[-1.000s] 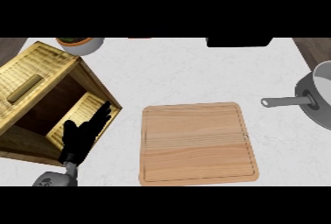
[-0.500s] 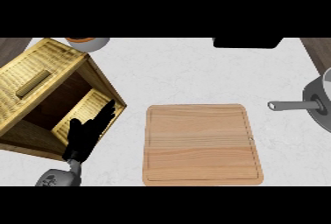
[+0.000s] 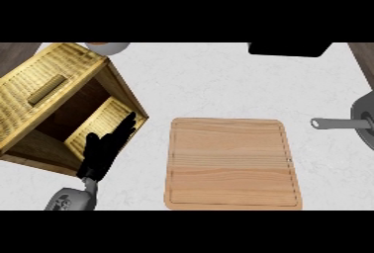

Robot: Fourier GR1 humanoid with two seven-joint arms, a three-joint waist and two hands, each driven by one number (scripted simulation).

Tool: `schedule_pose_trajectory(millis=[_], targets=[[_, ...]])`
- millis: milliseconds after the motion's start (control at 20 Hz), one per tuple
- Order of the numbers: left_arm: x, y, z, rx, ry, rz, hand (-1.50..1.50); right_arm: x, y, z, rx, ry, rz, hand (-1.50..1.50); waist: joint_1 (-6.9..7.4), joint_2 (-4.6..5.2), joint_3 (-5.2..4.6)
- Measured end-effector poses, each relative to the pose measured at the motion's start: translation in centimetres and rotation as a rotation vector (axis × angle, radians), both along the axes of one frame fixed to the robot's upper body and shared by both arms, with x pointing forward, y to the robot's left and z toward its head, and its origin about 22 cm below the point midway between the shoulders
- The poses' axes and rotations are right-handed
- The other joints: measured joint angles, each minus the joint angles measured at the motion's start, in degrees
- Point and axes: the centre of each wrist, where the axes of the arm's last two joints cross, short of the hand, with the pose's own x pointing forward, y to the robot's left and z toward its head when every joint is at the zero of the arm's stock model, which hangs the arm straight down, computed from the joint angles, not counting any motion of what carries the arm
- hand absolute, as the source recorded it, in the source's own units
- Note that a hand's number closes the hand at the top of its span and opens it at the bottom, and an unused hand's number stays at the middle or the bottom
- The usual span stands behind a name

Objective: Pick the pear from the cutting board and place it in the pot

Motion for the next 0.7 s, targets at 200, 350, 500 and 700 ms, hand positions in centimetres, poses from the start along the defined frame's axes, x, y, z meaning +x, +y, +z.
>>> schedule_pose_trajectory(millis=[200,350,500,700], targets=[[0.9,-0.5,0.7,-0.002,-0.010,-0.018,0.00,1.2,-1.1,-0.1,-0.099,0.168,-0.058,1.50,1.23,0.38,-0.01],[1.1,-0.9,0.7,-0.005,-0.005,-0.030,0.00,2.8,-0.8,-0.9,-0.130,0.285,-0.079,1.50,1.72,0.47,0.00],[0.9,-1.4,0.4,-0.007,-0.010,-0.036,0.00,4.3,-0.3,-2.3,-0.057,0.408,-0.101,1.50,2.01,0.52,0.02],[1.0,-1.1,0.4,-0.002,-0.011,-0.031,0.00,6.4,0.4,-4.3,0.073,0.562,-0.154,-1.50,1.57,0.40,0.00]])
